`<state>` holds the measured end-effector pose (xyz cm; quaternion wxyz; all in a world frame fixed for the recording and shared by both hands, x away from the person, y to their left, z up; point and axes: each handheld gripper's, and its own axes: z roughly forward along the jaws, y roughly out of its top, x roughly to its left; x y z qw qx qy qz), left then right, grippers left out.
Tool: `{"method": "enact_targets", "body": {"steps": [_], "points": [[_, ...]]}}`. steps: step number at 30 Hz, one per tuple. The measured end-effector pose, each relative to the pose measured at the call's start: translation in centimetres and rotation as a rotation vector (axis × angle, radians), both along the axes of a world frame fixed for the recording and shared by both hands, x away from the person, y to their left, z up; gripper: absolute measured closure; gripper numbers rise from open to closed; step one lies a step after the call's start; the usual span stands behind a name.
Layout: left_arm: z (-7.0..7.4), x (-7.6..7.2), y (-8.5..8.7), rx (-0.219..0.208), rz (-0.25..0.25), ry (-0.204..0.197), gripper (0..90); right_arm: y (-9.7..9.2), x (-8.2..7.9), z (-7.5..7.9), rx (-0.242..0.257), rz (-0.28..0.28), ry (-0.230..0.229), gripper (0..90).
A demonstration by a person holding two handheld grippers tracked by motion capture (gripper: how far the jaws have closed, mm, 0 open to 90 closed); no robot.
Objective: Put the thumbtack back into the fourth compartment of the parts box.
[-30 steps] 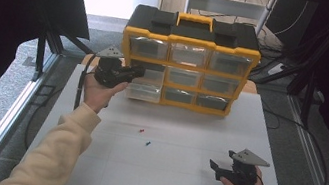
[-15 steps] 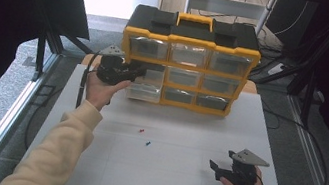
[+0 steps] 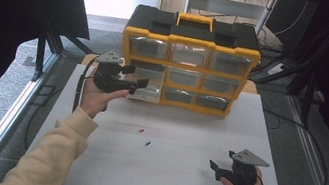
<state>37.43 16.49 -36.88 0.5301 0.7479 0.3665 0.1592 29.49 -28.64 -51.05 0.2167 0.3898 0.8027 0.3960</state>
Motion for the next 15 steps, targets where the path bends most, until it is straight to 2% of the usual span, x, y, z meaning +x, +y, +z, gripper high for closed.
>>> {"method": "enact_targets", "body": {"steps": [6,15], "points": [[0.1,-1.5,0.5,0.012,-0.010,-0.012,24.4,0.0,0.0,0.0,-0.001,-0.001,0.000,19.0],[-0.9,-4.0,0.4,0.040,-0.035,-0.011,25.4,0.0,0.0,0.0,-0.002,-0.001,0.000,19.0]]}}
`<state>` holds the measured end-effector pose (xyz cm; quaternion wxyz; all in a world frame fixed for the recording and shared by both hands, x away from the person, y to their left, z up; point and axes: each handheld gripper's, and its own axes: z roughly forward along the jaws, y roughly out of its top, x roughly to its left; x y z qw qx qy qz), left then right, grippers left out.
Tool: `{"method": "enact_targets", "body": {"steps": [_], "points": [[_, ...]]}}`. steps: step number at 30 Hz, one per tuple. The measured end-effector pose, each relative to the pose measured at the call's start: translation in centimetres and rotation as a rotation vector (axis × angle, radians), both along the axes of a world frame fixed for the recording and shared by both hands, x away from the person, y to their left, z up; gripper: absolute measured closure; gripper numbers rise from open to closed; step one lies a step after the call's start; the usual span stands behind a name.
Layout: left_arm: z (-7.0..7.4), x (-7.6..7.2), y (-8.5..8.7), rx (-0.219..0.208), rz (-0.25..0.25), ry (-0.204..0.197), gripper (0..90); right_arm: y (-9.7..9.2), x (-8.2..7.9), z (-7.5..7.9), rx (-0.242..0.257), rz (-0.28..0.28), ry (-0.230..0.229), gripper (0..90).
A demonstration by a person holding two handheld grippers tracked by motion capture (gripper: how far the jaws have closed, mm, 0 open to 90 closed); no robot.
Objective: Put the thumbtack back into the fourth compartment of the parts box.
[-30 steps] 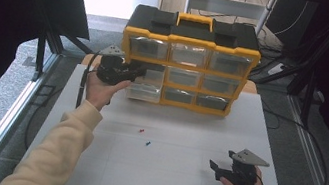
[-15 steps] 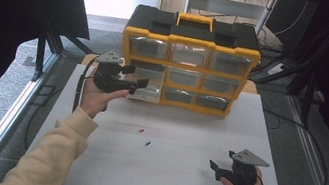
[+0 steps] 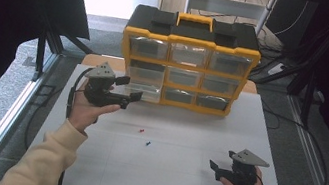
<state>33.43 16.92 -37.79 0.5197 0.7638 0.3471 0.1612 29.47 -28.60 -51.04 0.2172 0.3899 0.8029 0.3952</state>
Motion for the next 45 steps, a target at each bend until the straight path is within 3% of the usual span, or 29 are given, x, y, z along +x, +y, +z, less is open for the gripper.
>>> {"method": "enact_targets", "body": {"steps": [7,16,32,45], "points": [[-0.9,-1.3,-0.1,0.018,-0.023,0.015,26.5,0.1,0.0,0.0,-0.002,0.000,0.001,19.0],[-2.9,-1.5,-0.7,0.058,-0.032,0.049,27.4,0.1,0.0,0.0,-0.005,0.000,0.001,18.9],[-7.1,0.3,-1.4,0.123,-0.031,0.170,29.0,0.1,0.0,0.0,-0.006,0.001,0.002,18.9],[-9.7,2.1,-2.7,0.207,-0.031,0.233,29.7,0.1,0.0,-0.1,-0.007,0.001,0.003,18.9]]}}
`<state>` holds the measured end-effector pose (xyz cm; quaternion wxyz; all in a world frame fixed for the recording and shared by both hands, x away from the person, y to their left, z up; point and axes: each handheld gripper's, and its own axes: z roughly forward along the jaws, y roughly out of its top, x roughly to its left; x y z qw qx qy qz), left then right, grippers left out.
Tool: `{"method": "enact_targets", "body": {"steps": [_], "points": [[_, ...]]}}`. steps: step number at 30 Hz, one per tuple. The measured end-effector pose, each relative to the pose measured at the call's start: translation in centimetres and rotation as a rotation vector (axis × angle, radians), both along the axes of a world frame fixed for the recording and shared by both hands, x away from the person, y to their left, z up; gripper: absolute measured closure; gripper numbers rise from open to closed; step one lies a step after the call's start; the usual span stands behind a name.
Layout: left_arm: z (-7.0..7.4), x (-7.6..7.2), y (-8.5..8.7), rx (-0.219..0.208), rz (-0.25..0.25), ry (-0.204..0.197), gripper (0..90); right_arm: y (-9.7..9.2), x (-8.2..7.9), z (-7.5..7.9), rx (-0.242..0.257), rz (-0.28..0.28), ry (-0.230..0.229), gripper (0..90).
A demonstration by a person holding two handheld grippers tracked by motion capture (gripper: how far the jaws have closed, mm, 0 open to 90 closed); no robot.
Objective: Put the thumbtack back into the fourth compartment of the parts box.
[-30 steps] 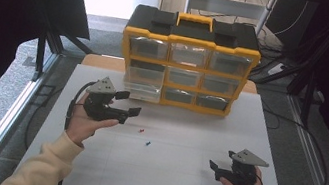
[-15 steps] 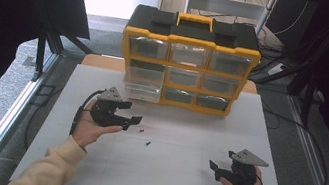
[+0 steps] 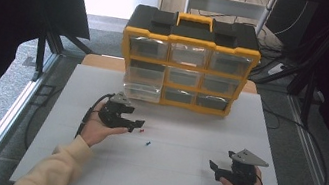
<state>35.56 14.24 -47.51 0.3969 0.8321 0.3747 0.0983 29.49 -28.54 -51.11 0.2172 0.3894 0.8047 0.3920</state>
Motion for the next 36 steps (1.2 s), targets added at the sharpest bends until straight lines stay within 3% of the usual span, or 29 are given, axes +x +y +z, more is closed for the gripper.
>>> {"method": "enact_targets", "body": {"steps": [12,15,36], "points": [[-2.1,1.2,-1.3,0.077,-0.034,0.046,30.6,0.0,0.0,-0.1,-0.006,0.002,0.001,18.8],[-2.7,1.5,-1.7,0.130,-0.068,0.048,30.5,0.0,0.0,0.0,-0.007,-0.001,-0.002,18.8],[-5.3,2.5,-3.1,0.203,-0.079,0.115,38.0,-0.1,0.0,0.0,-0.004,-0.008,-0.005,19.0]]}}
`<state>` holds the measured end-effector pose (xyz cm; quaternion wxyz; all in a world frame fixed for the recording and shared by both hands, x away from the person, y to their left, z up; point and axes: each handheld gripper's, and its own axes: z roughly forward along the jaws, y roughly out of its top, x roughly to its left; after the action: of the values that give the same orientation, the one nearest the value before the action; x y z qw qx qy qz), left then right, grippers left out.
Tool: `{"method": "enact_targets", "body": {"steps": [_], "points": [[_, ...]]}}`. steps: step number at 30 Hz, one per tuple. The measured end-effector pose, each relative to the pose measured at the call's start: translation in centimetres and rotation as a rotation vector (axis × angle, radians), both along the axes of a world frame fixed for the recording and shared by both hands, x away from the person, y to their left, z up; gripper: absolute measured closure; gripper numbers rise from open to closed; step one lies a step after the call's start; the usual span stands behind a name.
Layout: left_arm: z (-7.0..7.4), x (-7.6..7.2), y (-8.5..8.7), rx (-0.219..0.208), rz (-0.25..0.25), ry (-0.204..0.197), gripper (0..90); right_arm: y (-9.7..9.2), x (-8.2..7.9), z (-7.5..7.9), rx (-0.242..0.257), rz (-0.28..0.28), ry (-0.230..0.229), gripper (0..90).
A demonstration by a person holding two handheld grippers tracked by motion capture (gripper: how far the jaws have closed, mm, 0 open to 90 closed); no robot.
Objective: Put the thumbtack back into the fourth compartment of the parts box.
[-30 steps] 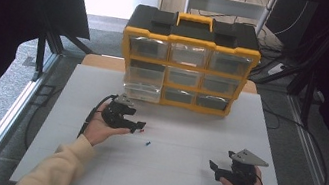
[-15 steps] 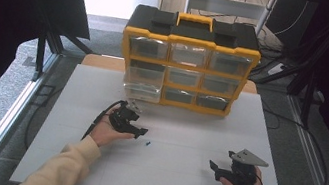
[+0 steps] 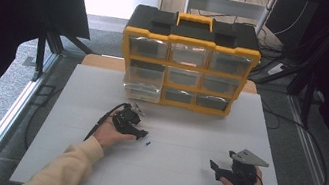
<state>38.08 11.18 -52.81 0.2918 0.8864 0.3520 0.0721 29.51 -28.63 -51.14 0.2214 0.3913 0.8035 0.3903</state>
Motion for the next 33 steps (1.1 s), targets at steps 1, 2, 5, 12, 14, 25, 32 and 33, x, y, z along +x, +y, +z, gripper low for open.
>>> {"method": "enact_targets", "body": {"steps": [1,2,5,12,14,25,32,33], "points": [[0.0,0.0,0.0,0.005,0.000,-0.006,38.9,0.0,0.0,0.0,0.000,0.000,0.000,19.0],[0.0,0.0,-0.1,0.013,0.003,-0.012,40.1,0.0,0.0,0.0,-0.002,-0.001,0.000,19.0],[0.0,-0.1,0.0,0.020,0.005,-0.018,45.9,0.0,0.0,0.0,-0.003,0.000,0.000,19.0],[0.3,-0.3,-0.3,0.033,-0.007,0.002,65.9,0.0,0.0,0.0,-0.005,-0.004,-0.001,19.2],[0.4,-0.3,-0.4,0.031,-0.004,0.005,70.5,0.0,0.0,0.0,-0.005,-0.004,-0.002,19.2],[0.4,-0.8,-0.6,0.035,-0.007,-0.015,82.7,0.0,0.0,0.0,-0.004,-0.010,-0.001,19.3],[1.4,-1.2,0.4,-0.022,0.006,-0.026,82.8,-0.1,0.0,0.0,-0.002,-0.013,-0.003,19.4],[1.6,-1.3,0.5,-0.034,0.004,-0.029,82.8,-0.1,0.0,0.0,-0.003,-0.013,-0.003,19.4]]}}
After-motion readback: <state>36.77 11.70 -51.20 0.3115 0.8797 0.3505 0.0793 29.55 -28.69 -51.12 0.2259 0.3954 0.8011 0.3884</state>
